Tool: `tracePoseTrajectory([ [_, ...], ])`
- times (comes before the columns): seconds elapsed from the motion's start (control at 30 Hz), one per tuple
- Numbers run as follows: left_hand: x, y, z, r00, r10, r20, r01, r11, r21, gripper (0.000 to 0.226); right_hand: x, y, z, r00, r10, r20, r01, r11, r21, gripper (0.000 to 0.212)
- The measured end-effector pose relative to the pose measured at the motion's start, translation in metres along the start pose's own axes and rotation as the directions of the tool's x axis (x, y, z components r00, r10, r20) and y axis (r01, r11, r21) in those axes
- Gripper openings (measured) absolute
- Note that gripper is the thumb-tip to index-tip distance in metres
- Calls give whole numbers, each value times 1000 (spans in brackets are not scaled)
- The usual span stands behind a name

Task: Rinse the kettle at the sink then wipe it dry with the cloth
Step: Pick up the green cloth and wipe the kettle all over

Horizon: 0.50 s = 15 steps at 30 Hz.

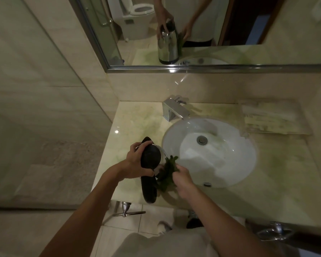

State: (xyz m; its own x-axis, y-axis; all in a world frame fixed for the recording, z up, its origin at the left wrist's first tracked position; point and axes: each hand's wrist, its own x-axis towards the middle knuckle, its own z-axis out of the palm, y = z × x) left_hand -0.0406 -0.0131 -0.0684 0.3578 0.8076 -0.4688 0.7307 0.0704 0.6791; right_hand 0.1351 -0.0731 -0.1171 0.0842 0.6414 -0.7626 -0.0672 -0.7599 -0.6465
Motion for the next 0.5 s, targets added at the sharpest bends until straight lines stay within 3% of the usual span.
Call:
tracePoseTrajectory([
  [0.13, -1, 5, -3, 998, 38, 54, -37, 999, -13, 120, -5, -34, -20, 944, -329, 15, 313, 884, -347, 41],
  [0.23, 2, 9, -5, 995, 10, 101, -8, 1000, -15, 125, -8, -52, -22, 885, -459, 75, 445, 788, -425, 40],
  [0.37, 3, 13, -7, 992, -29, 124, 24, 999, 39, 121, 11, -43, -23, 920, -389, 50, 374, 833, -408, 33],
  [0.5, 4, 18, 2, 990, -136, 30, 132, 984, 120, 118, 27, -17, -29, 980, -161, 115, 195, 879, -436, 41],
])
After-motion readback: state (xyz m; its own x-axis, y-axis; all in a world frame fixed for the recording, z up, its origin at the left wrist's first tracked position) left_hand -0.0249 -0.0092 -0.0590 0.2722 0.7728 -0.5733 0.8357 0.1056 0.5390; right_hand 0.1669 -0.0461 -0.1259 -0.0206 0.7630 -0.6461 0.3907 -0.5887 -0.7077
